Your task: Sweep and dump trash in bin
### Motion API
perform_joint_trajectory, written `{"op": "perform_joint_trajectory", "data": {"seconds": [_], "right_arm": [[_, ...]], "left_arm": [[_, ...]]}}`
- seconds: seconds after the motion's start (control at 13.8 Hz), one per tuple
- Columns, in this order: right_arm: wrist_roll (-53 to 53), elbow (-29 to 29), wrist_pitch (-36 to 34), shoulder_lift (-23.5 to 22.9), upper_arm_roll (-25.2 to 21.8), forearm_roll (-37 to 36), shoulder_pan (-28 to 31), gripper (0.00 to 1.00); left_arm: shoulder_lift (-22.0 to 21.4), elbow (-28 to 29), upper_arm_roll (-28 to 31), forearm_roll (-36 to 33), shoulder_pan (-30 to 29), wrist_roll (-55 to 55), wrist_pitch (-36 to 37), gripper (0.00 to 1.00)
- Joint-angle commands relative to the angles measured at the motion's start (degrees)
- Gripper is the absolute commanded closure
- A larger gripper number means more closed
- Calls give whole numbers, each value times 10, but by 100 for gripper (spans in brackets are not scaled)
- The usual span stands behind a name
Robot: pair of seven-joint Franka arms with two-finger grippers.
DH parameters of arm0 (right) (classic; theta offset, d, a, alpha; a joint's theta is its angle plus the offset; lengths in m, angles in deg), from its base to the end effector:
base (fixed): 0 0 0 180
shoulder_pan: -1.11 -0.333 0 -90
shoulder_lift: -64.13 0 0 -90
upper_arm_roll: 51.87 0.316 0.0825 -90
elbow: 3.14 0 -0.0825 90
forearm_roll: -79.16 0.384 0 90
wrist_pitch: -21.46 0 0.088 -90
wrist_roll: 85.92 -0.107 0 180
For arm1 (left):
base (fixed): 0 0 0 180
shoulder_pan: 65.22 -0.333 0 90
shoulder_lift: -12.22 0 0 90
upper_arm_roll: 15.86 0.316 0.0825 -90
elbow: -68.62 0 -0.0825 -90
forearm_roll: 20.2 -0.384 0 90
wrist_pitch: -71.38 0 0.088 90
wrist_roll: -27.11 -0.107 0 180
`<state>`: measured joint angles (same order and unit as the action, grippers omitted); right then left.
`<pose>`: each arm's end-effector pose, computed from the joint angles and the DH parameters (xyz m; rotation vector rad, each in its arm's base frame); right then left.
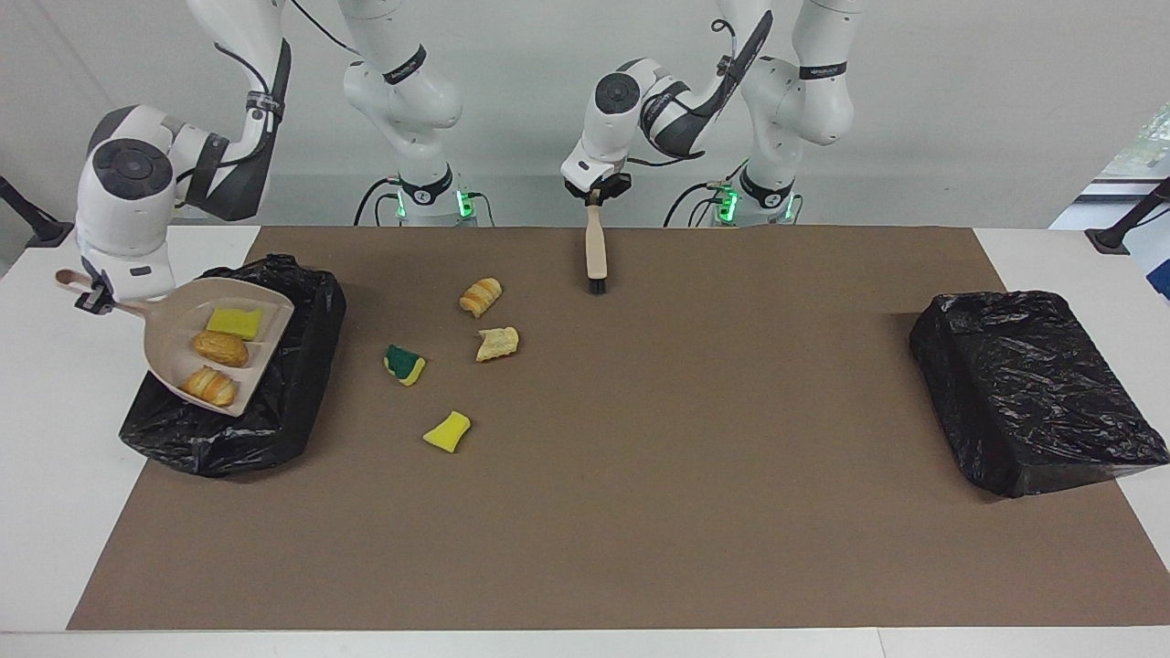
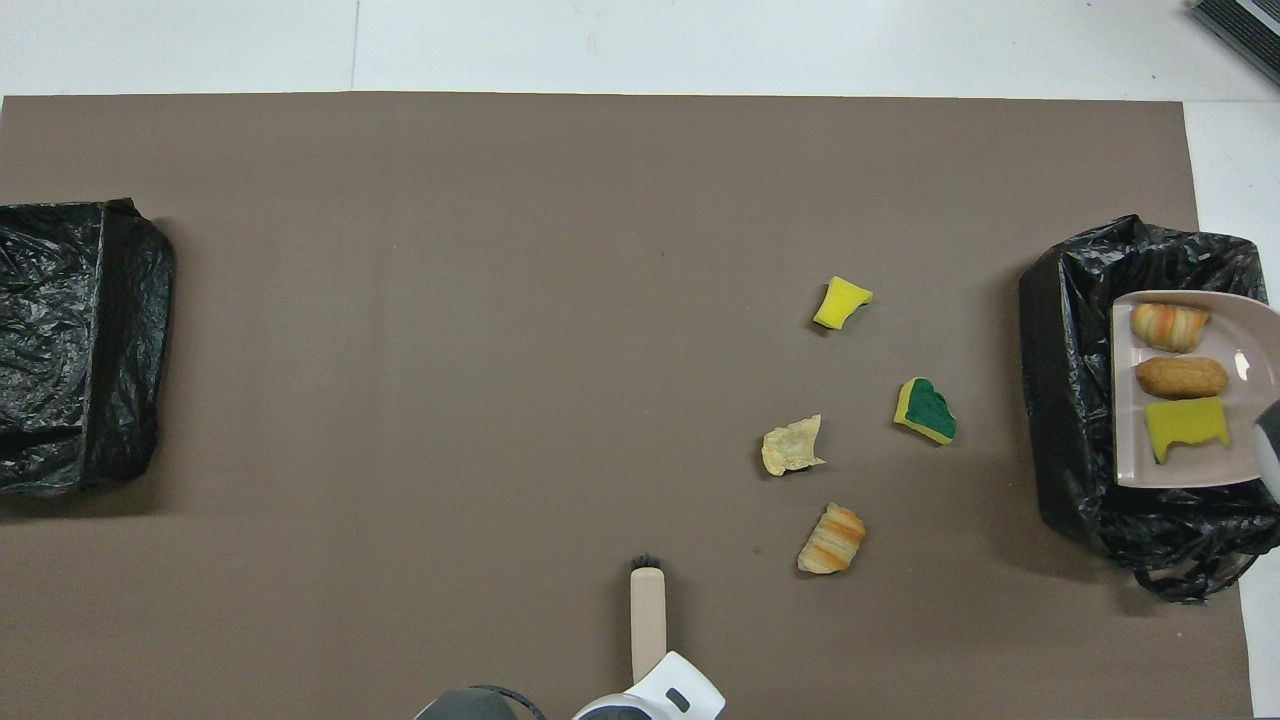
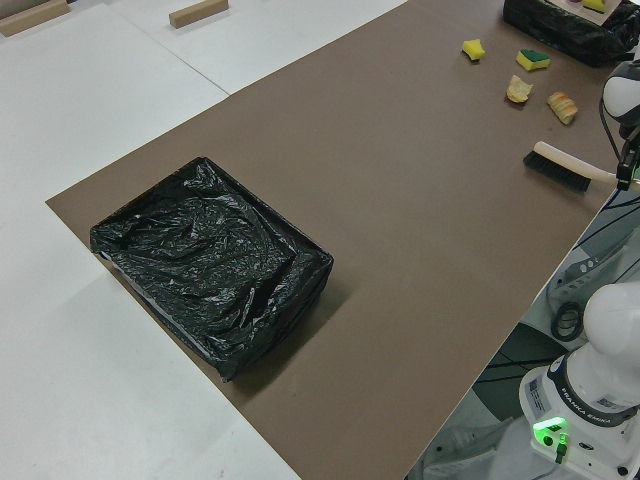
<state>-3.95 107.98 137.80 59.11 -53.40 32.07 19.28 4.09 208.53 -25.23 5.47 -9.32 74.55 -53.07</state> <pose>0.5390 -0.2368 0.4552 1.9085 1.7212 -0.7649 0.1754 -0.4196 0.3474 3.0178 -0.0428 -0.5216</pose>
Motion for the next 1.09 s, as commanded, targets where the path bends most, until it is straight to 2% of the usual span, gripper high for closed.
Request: {"op": "perform_joint_trajectory", "data": {"seconds": [0.0, 0.14, 0.22, 0.29, 0.36, 0.43, 0.58, 0.72, 0.87, 1.01], "right_arm": [[-6, 4, -36, 21, 1, -47, -21, 100], [25, -19, -59, 26, 1, -55, -22, 100], [42, -31, -66, 31, 2, -56, -22, 100], [57, -37, -72, 38, 5, -56, -22, 100], [73, -41, -78, 46, 7, -56, -22, 100], [84, -43, -82, 49, 10, -56, -23, 100], [87, -40, -93, 51, 10, -93, -49, 100], [84, -37, -96, 56, 11, -113, -50, 100], [82, -32, -87, 58, 11, -114, -40, 100], [88, -37, -96, 56, 12, -111, -37, 100]], "left_arm": [[-12, 17, 6, 11, -10, -29, -4, 59], [-4, 9, 7, 11, -26, -54, -2, 55], [-5, 1, 8, 6, -35, -61, 5, 41], [-4, -16, 8, -3, -54, -68, 30, 20], [-4, -36, 8, -22, -75, -81, 54, 8], [-4, -56, 8, -53, -92, -87, 79, 0], [-8, -82, 8, -116, -116, -88, 102, 0], [-11, -119, 9, -165, -162, -109, 136, 0], [-13, -159, 9, -198, -219, -153, 184, 0], [-16, -192, 10, -206, -269, -203, 199, 0]]}}
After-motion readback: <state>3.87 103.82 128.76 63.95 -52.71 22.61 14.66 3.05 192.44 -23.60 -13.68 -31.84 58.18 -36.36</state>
